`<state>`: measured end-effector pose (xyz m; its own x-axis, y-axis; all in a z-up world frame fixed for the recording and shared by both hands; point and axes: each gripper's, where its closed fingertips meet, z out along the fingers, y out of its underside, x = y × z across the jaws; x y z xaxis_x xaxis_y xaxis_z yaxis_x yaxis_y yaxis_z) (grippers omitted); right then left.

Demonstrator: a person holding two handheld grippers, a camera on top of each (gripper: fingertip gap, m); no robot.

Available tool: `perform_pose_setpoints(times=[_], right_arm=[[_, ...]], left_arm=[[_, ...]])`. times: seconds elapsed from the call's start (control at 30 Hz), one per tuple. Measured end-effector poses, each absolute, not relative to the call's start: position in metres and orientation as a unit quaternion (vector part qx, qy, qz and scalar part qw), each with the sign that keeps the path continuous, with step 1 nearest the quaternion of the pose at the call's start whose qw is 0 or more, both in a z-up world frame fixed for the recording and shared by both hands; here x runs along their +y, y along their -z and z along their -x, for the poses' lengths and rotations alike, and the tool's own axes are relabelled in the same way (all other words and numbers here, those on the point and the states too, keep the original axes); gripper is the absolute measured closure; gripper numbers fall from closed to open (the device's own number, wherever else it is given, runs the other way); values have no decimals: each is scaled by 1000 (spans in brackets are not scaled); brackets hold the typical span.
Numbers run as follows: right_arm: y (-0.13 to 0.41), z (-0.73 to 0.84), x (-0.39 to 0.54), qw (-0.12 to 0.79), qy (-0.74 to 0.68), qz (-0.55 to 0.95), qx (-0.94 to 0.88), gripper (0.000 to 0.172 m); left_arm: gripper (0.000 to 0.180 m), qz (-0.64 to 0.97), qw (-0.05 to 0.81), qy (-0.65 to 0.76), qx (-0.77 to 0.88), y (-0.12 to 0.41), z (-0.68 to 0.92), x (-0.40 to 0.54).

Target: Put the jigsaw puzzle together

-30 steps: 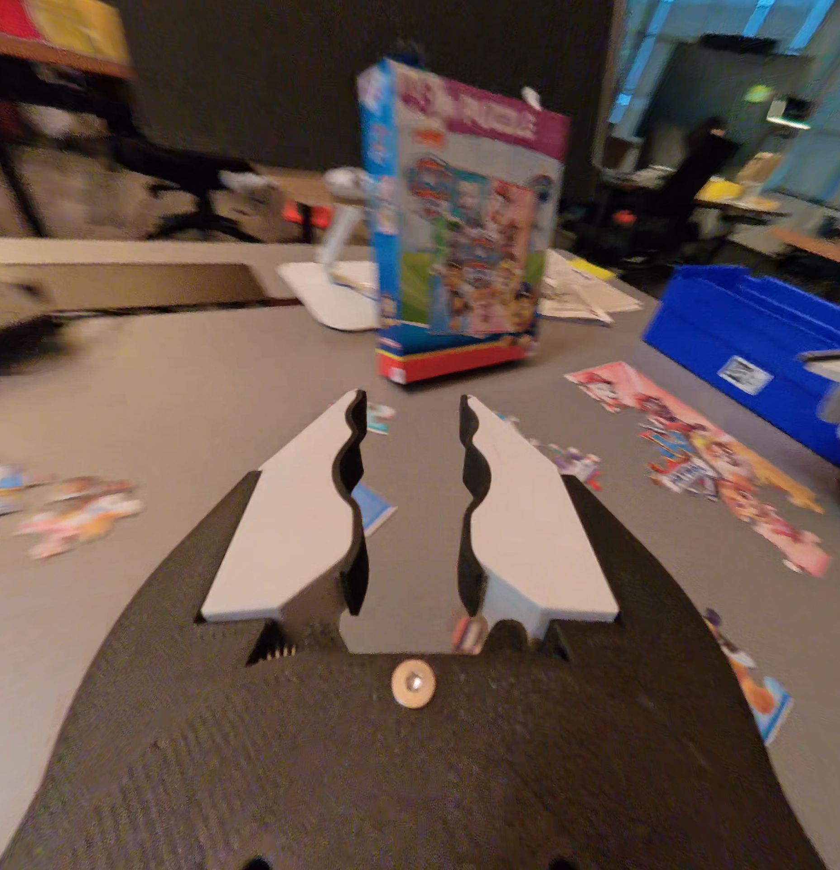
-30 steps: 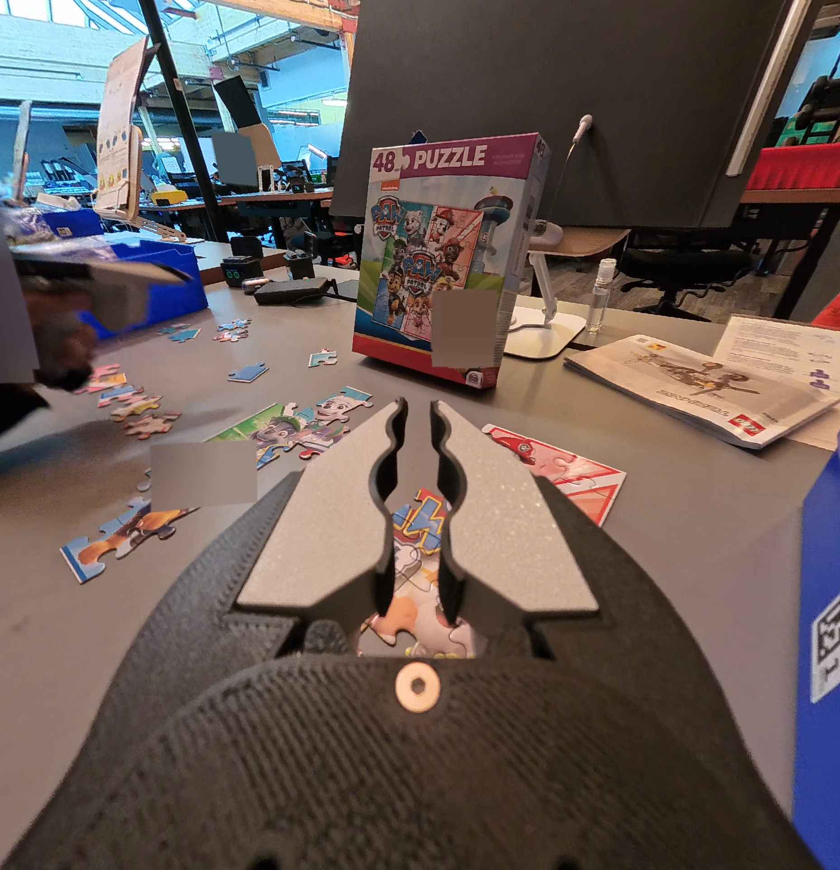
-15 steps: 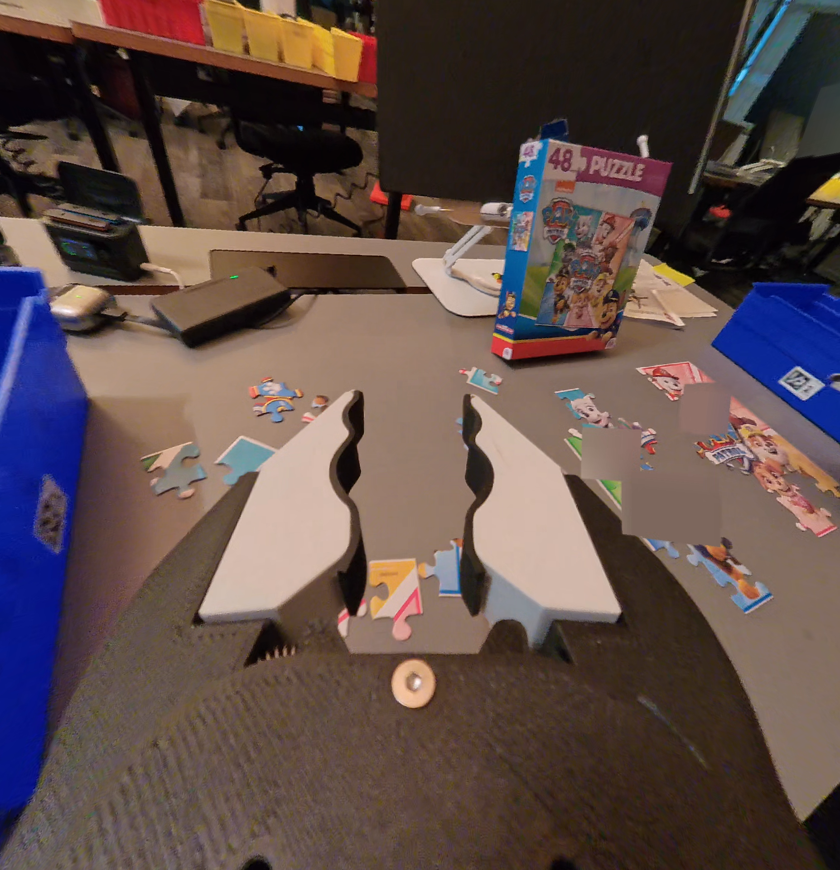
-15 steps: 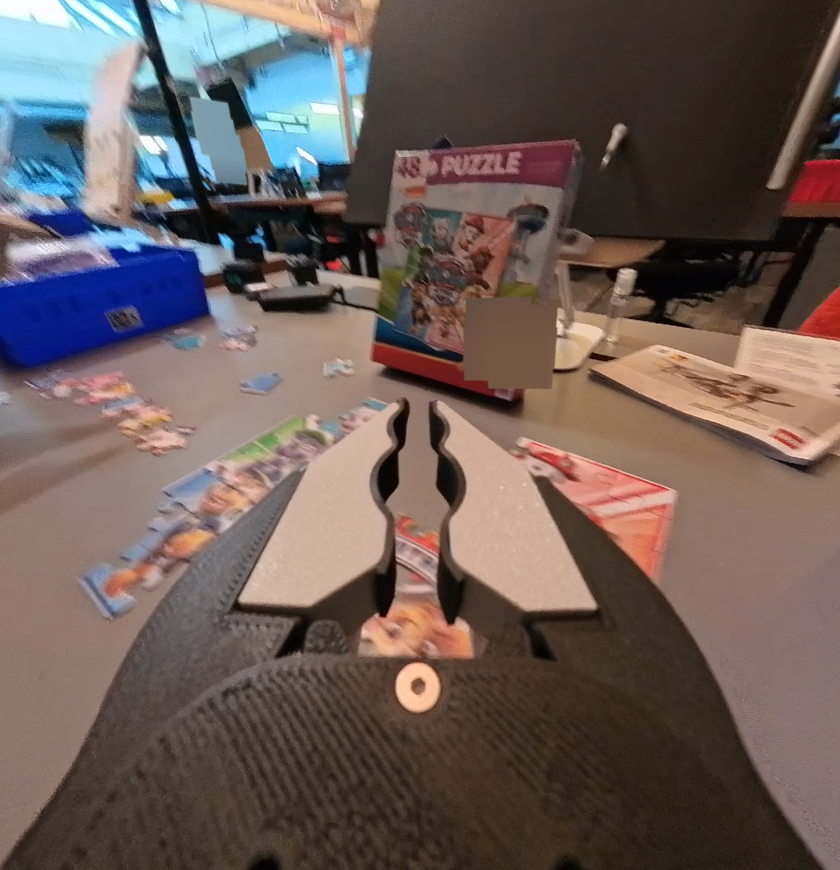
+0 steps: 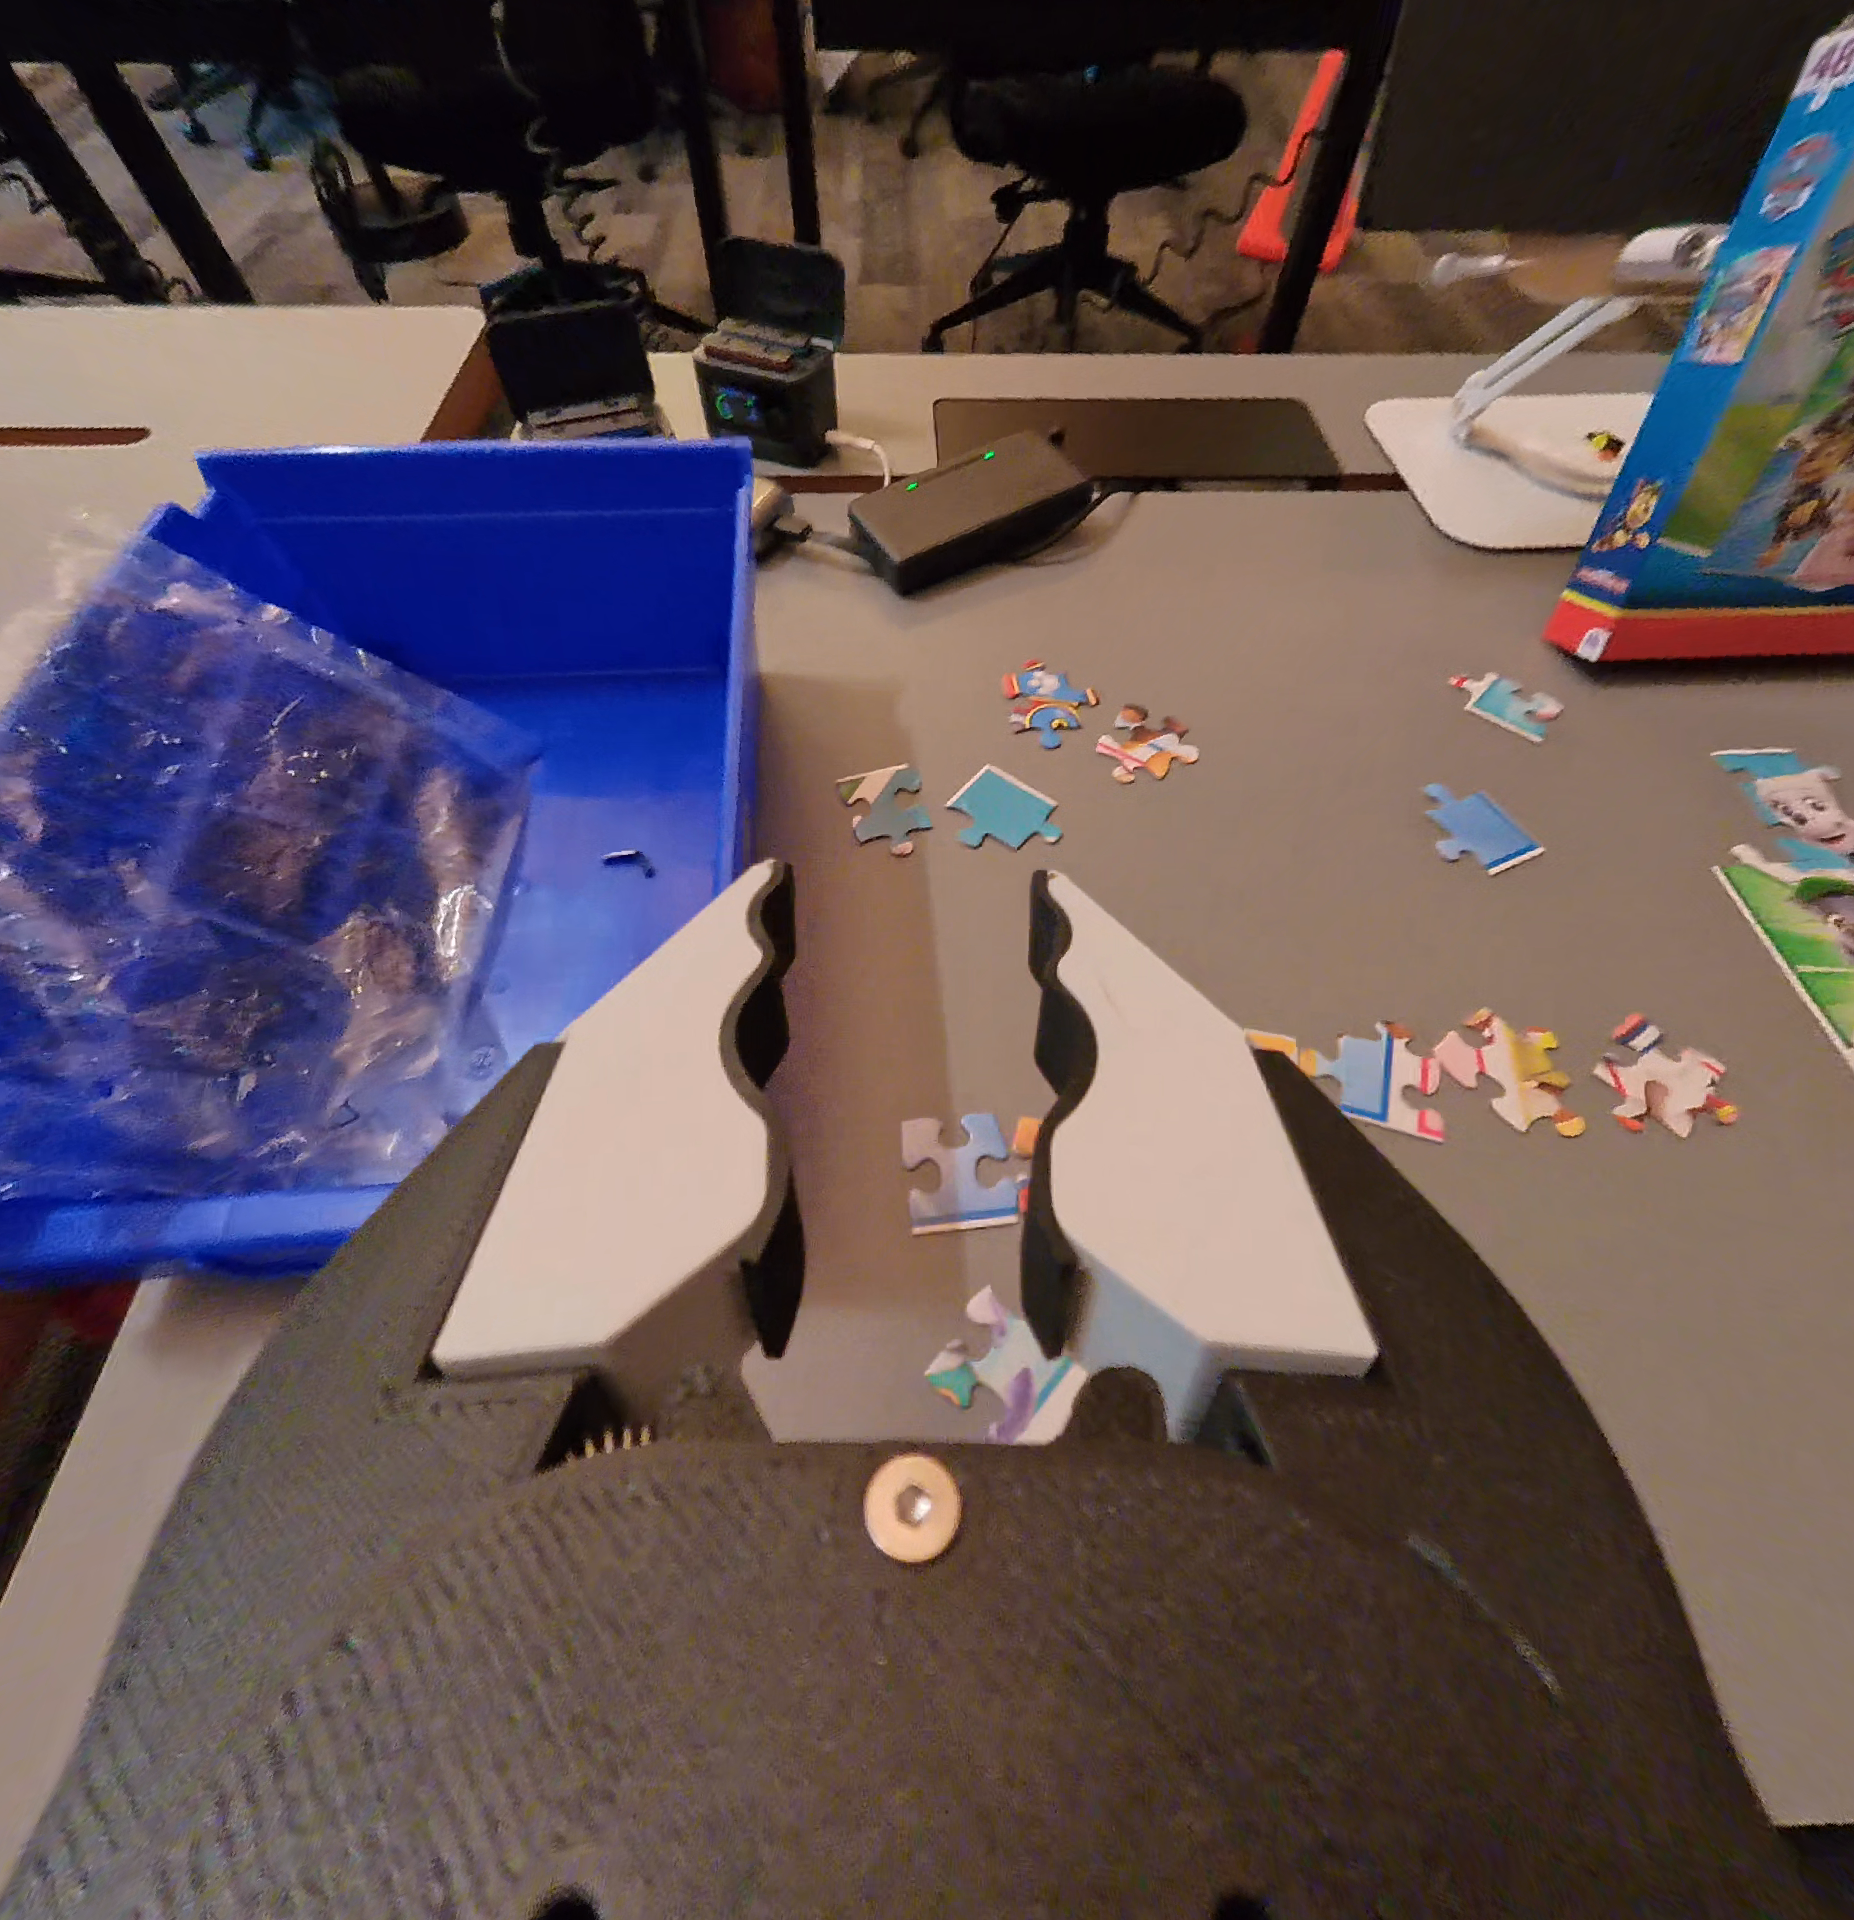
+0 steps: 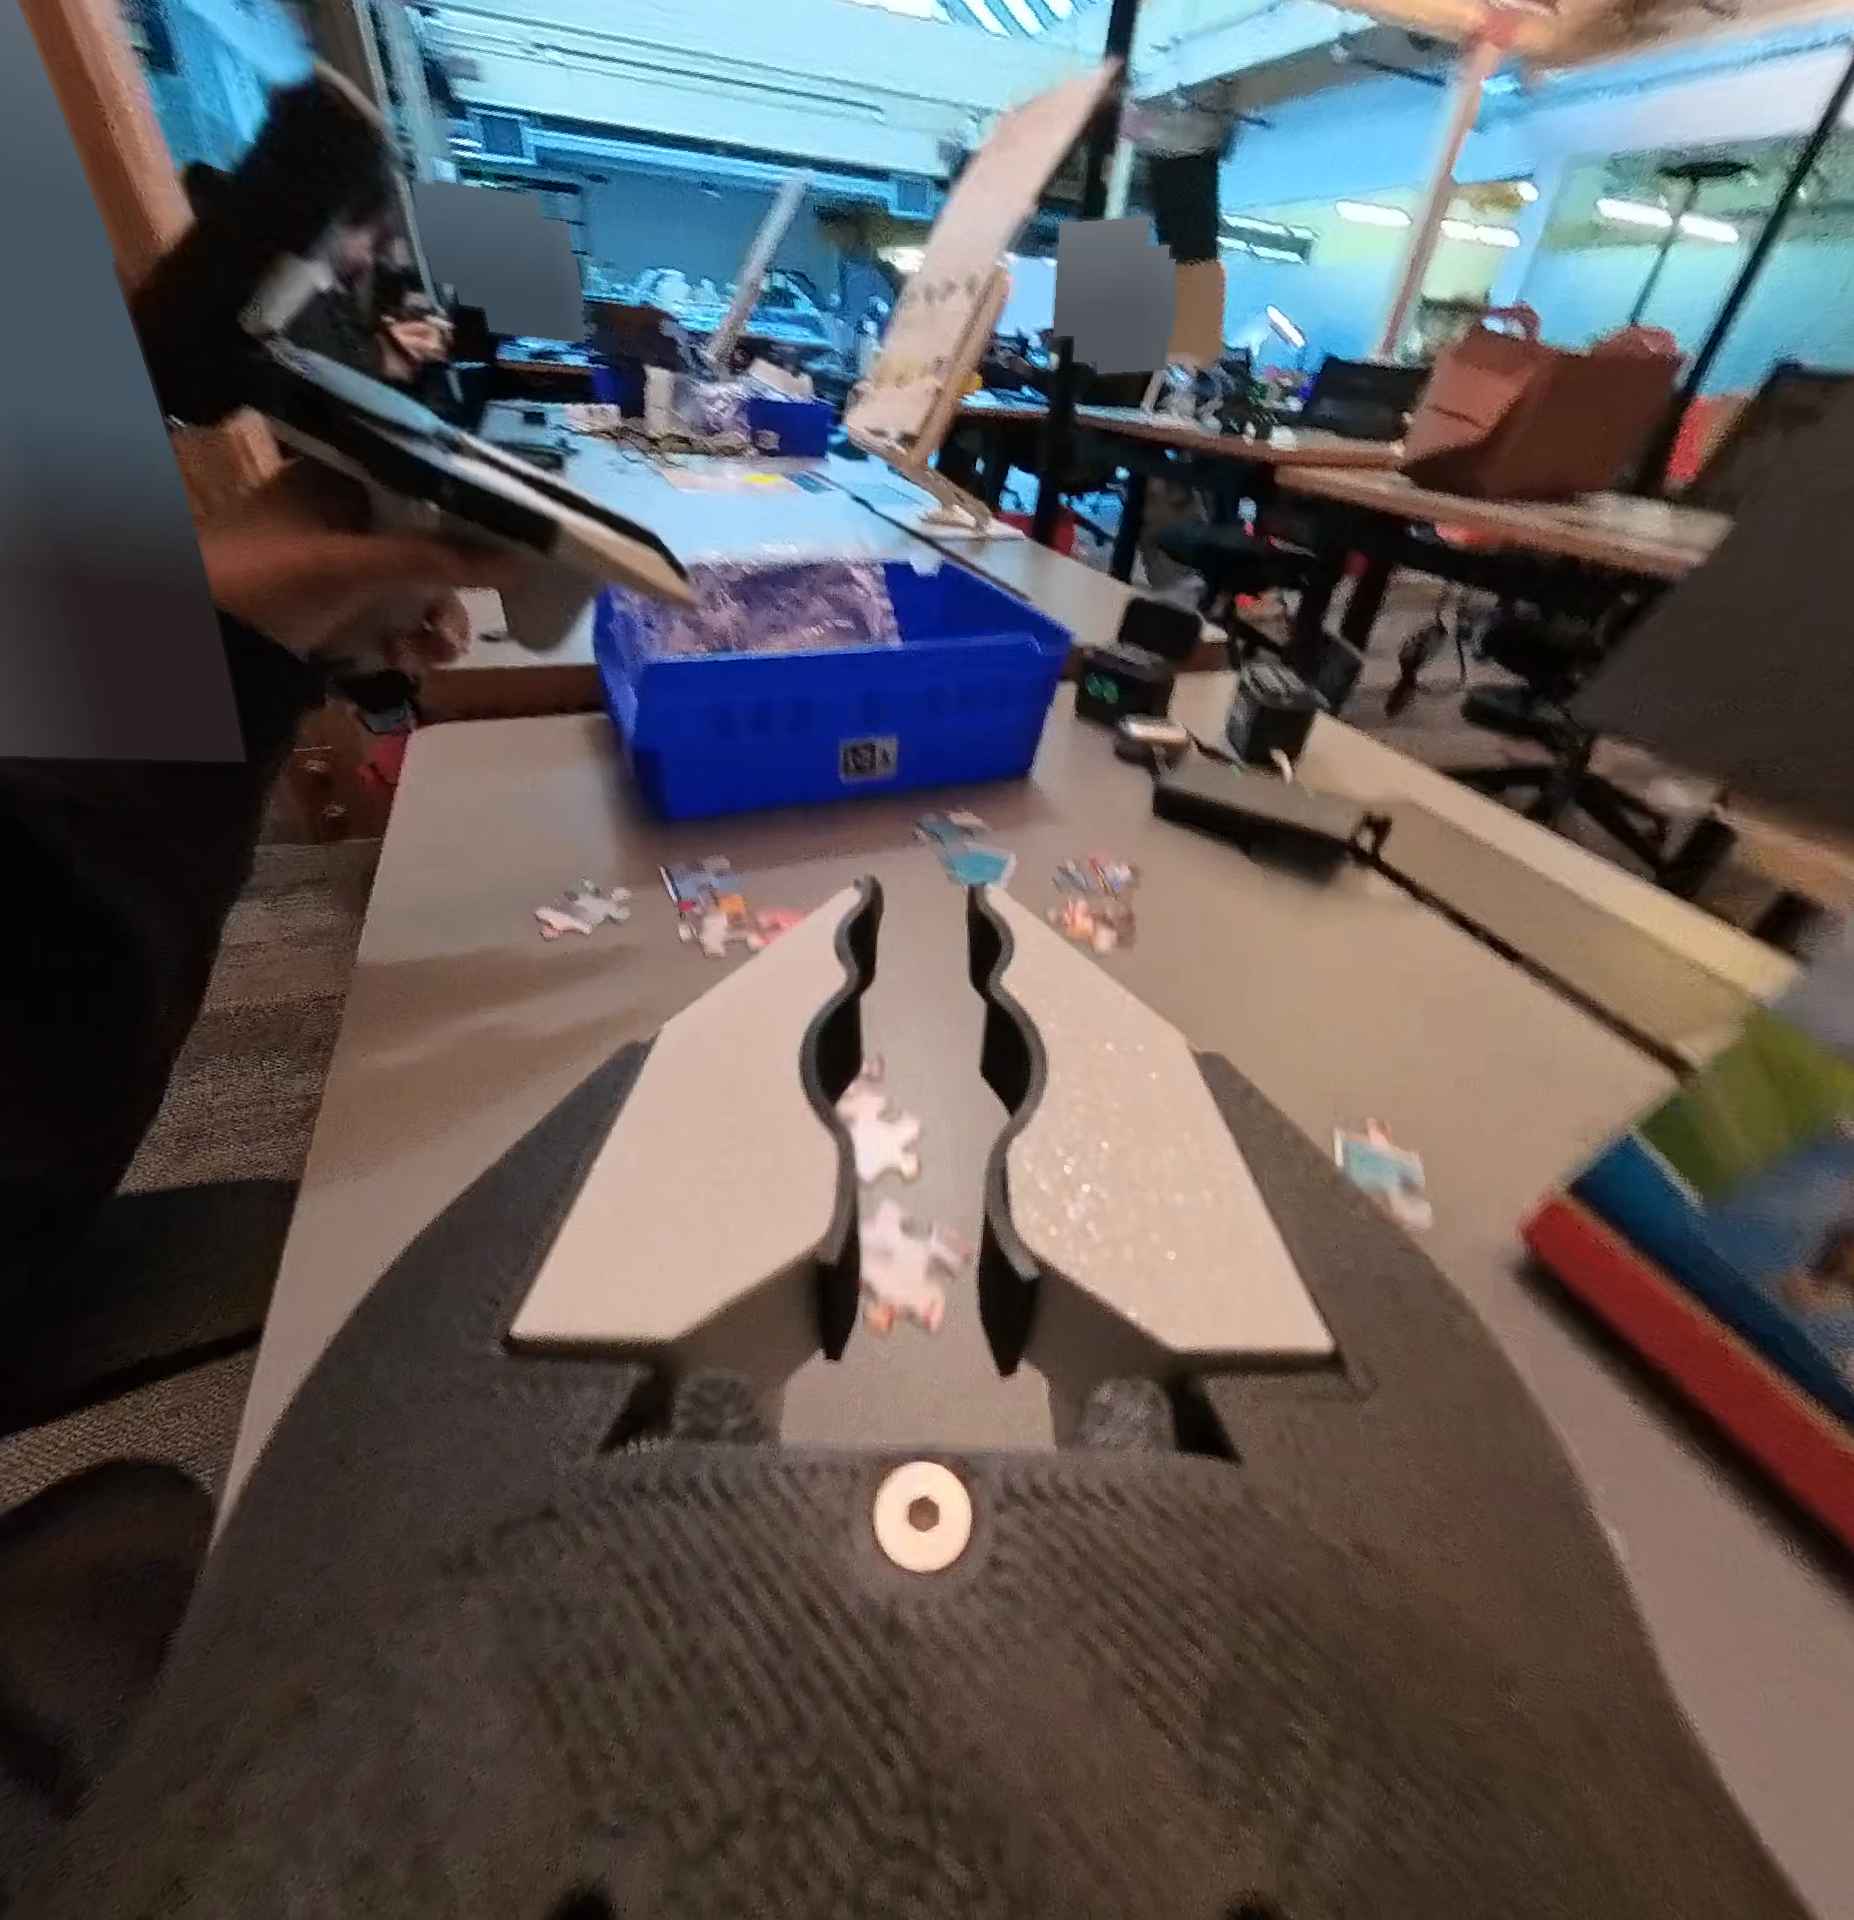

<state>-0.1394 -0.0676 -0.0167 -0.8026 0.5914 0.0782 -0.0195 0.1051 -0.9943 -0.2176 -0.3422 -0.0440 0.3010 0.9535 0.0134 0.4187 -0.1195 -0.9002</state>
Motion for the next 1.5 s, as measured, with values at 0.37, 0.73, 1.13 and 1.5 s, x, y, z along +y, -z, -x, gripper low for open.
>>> perform_pose_setpoints(times=[0.37,0.73,1.13,1.5], right_arm=[[54,168,-132,177,-632,208,-725,155],[67,168,-119,171,-633,218,-723,154],[46,172,-59,289,-606,217,-708,161],[0,164,88,418,-582,286,-637,172]], left_arm=[[143,678,466,-262,-504,65,233,-340],[178,622,561,-247,-487,45,246,-324],[180,557,655,-215,-463,16,246,-304],[180,568,656,-229,-441,2,241,-284]])
